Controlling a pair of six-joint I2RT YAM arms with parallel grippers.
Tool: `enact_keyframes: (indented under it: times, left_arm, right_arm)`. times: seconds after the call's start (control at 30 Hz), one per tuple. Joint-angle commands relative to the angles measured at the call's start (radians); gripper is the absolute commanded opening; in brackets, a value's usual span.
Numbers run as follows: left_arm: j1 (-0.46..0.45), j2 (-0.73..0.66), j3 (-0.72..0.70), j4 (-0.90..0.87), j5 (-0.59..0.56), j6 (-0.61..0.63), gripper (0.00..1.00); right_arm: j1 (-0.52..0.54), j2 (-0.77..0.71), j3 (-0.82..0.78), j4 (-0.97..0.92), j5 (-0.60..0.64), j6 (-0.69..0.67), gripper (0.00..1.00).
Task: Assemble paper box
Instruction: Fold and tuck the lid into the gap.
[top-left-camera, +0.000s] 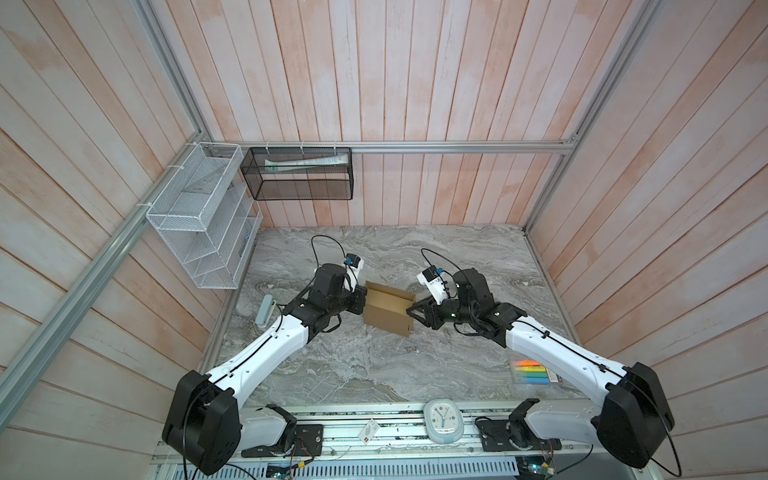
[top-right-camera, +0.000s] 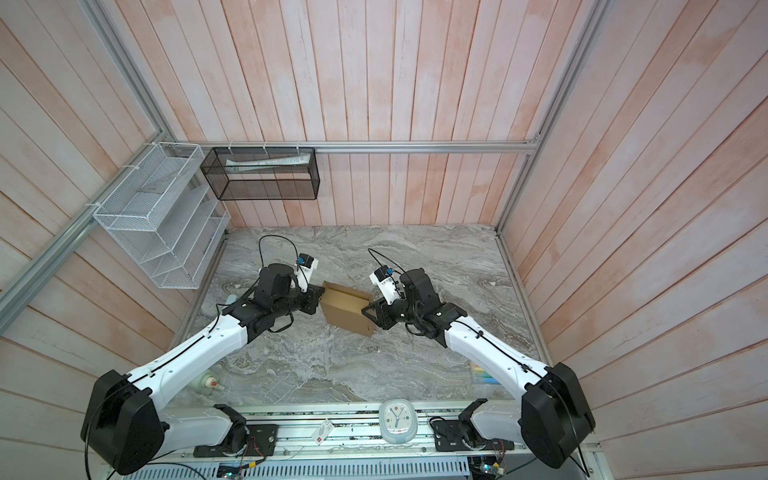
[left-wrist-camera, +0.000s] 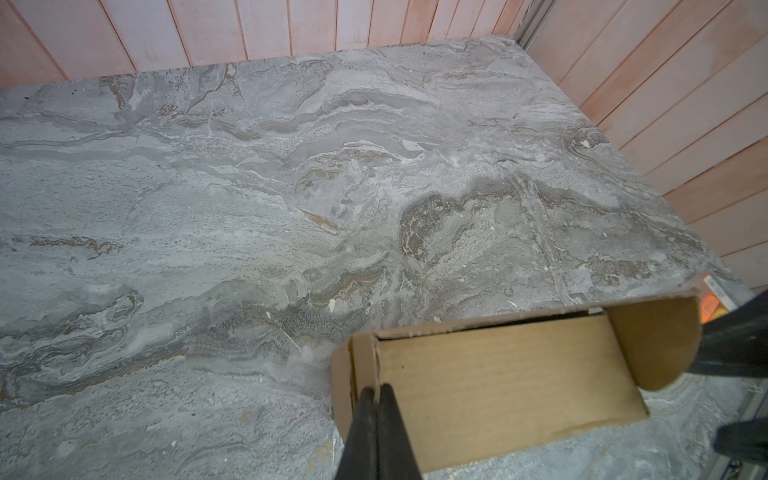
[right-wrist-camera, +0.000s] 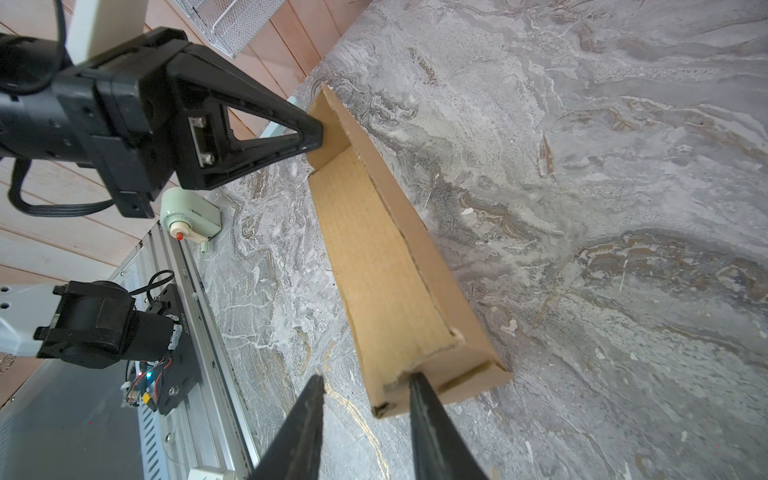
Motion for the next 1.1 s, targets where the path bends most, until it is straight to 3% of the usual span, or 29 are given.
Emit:
enact_keyframes:
  times: [0.0,1.07]
  left_arm:
    - [-0.009,0.013,0.018,-0.037,0.039,0.001,0.0]
    - [-0.012,0.016,0.017,-0.035,0.038,0.003,0.0]
  right_arm:
    - [0.015,0.012,0.036,0.029,-0.037,-0.005,0.36]
    - [0.016,0.03,0.054,0.028,-0.046,-0.012,0.37]
